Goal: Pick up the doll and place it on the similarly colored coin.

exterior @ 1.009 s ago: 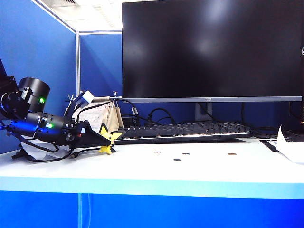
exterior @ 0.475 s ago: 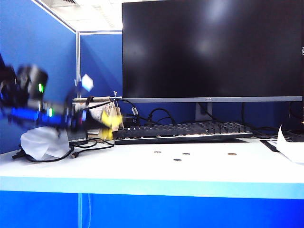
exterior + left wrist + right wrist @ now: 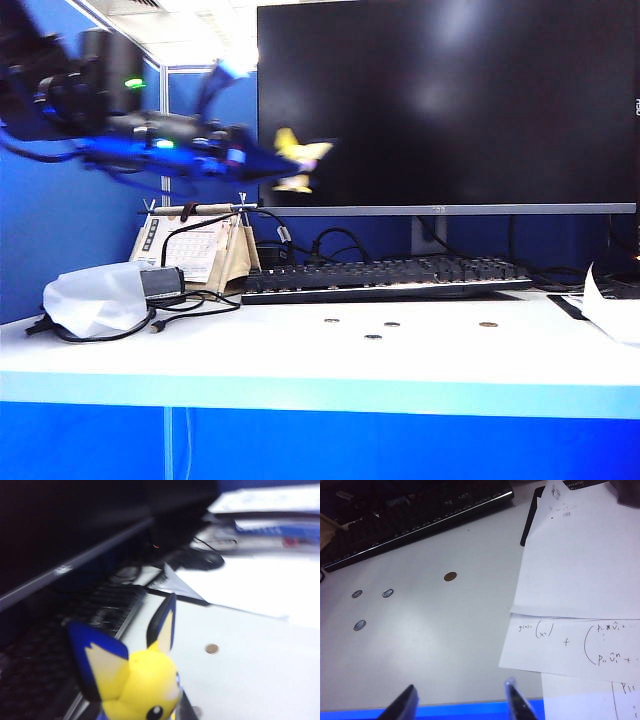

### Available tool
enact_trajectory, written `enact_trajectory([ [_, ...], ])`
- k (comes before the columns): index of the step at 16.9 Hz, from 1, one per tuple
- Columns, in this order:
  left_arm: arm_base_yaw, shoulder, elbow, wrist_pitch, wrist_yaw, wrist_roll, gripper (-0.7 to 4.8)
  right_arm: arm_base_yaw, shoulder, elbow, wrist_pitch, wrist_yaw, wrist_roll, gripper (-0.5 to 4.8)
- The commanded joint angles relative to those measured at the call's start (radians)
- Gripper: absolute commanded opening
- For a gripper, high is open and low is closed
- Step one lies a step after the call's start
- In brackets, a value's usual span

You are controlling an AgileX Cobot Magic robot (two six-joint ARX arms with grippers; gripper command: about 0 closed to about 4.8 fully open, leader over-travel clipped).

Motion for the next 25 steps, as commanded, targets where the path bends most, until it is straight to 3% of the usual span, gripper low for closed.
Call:
enact_trajectory([
  [1,-0.067,0.009,0.001,-0.012,-0.111,0.036,-0.06,0.002,0.001,-0.002,-0.011,0.003,0.0,2.32],
  [6,-0.177,0.139,0.146,-0.017,-0.173,-0.021,-0.06,0.001,0.0,-0.002,-0.011,0.003,0.0,2.32],
  [11,-0.281,0.336,0.442,-0.047,-0.172,-0.127,-0.06,0.002,0.0,-0.002,-0.011,0.003,0.0,2.32],
  [25,-0.33,0.657,0.806,-0.17,-0.172,-0.146,-0.06,0.002,0.0,-0.002,-0.011,0.003,0.0,2.32],
])
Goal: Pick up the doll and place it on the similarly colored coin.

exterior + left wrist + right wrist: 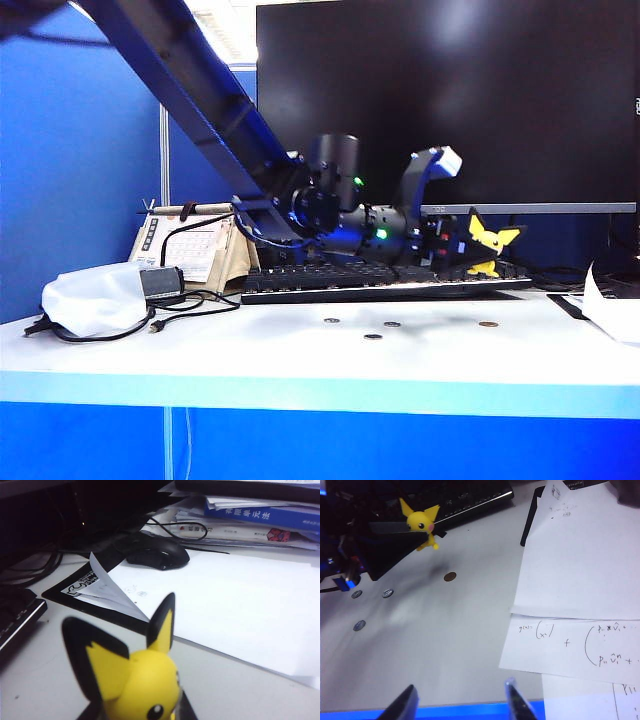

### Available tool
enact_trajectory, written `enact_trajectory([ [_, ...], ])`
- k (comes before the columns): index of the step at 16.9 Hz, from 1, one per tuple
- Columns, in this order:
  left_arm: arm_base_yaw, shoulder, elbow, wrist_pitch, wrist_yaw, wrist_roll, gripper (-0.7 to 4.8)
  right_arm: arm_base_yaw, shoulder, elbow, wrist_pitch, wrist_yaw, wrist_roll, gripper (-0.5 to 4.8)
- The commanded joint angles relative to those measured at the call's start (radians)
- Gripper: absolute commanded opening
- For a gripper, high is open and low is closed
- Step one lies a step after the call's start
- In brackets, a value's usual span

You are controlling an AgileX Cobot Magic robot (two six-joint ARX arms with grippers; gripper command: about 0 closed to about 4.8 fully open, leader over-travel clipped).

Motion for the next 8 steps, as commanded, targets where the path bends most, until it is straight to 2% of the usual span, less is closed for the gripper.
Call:
enact_trajectory([
  [1,-0.002,0.033,0.048,-0.014,0.003,-0.003,-0.06,0.002,0.0,-0.002,-0.011,0.003,0.0,2.32],
  [8,-0.014,0.052,0.06,-0.016,0.003,-0.003,-0.06,0.002,0.0,-0.002,-0.011,0.003,0.0,2.32],
])
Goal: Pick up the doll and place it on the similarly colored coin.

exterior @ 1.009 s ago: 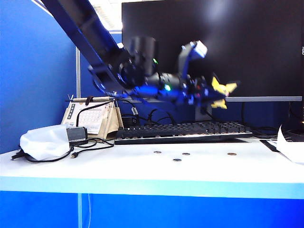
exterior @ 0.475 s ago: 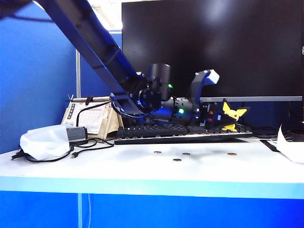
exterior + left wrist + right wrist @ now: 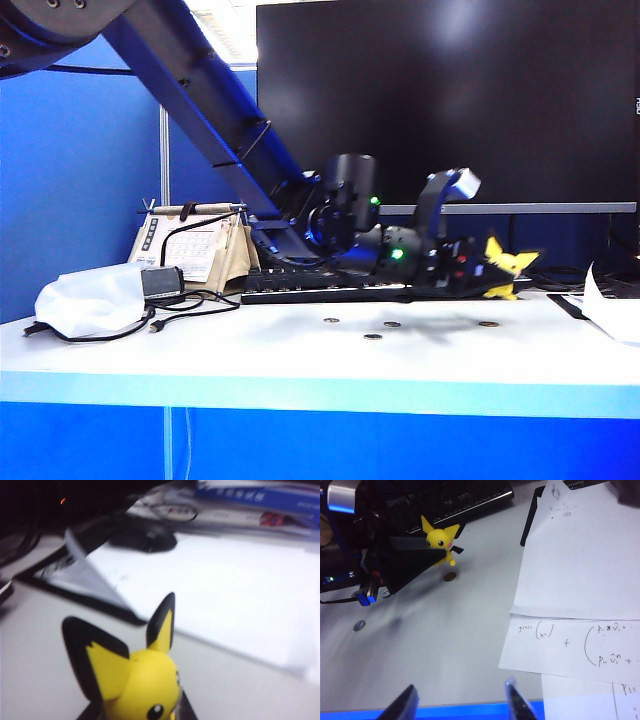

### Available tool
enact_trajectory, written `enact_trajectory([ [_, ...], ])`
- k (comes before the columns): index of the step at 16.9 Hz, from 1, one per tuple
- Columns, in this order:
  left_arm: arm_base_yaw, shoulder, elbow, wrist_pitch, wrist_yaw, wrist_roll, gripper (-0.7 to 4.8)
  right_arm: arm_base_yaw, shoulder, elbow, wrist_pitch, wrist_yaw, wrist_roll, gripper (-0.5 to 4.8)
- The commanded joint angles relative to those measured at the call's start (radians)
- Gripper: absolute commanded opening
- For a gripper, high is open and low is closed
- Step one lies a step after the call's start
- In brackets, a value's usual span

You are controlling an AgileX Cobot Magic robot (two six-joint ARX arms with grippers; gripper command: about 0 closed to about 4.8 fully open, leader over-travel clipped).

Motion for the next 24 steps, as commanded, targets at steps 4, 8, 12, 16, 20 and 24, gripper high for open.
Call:
enact_trajectory([
  [4,0.016,-0.007,0.006,-0.006,-0.015,0.025,-0.06,0.002,0.0,-0.002,-0.011,0.003,0.0,2.32],
  [8,0.008,-0.008,0.028,-0.043,-0.013,-0.007,-0.06,0.002,0.0,-0.002,-0.011,0.003,0.0,2.32],
  [12,0.009,-0.008,0.029,-0.043,-0.023,-0.083,-0.06,0.002,0.0,-0.002,-0.011,0.003,0.0,2.32],
  [16,0.0,-0.007,0.029,-0.047,-0.018,-0.119,-0.06,0.001,0.0,-0.002,-0.011,0.003,0.0,2.32],
  [20,-0.013,-0.007,0.029,-0.042,-0.023,-0.044,-0.06,0.001,0.0,-0.002,-0.011,0.003,0.0,2.32],
  [24,-0.01,-0.007,0.029,-0.044,-0.042,-0.027,-0.06,0.001,0.0,-0.002,-0.011,0.003,0.0,2.32],
])
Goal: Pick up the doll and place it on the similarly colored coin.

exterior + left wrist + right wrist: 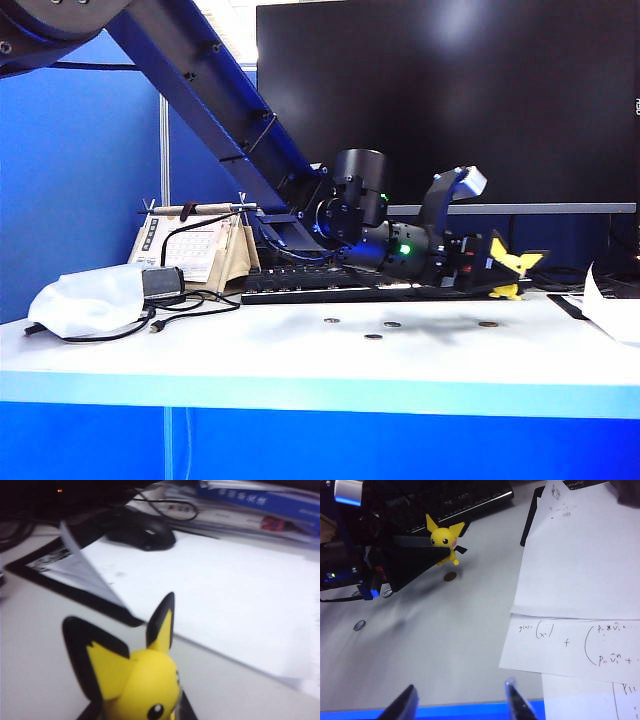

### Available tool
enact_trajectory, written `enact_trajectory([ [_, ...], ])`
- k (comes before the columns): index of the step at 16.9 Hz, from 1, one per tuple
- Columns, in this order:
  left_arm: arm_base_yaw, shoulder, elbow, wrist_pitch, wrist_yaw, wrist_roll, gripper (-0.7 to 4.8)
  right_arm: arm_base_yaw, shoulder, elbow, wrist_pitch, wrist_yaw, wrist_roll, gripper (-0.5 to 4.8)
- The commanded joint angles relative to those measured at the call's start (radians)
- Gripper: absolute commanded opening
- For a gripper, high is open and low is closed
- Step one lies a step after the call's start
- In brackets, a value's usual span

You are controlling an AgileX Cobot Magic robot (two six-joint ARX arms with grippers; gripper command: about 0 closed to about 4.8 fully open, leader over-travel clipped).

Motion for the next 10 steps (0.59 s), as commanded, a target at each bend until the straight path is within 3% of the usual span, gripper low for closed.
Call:
enact_trajectory([
  [1,0.007,-0.006,0.006,0.008,-0.005,0.017,-0.06,0.002,0.0,-0.002,-0.011,0.003,0.0,2.32],
  [4,0.014,-0.006,0.006,-0.006,-0.002,0.017,-0.05,0.002,0.0,-0.002,-0.011,0.003,0.0,2.32],
  [5,0.014,-0.006,0.006,-0.006,-0.001,0.017,0.35,0.002,0.0,-0.002,-0.011,0.003,0.0,2.32],
  [6,0.014,-0.006,0.006,-0.006,-0.002,0.017,1.08,0.002,0.0,-0.002,-0.011,0.003,0.0,2.32],
  [7,0.014,-0.006,0.006,-0.006,-0.002,0.017,1.26,0.002,0.0,-0.002,-0.011,0.003,0.0,2.32],
  [10,0.014,-0.006,0.006,-0.006,-0.002,0.017,1.26,0.002,0.0,-0.002,-0.011,0.003,0.0,2.32],
])
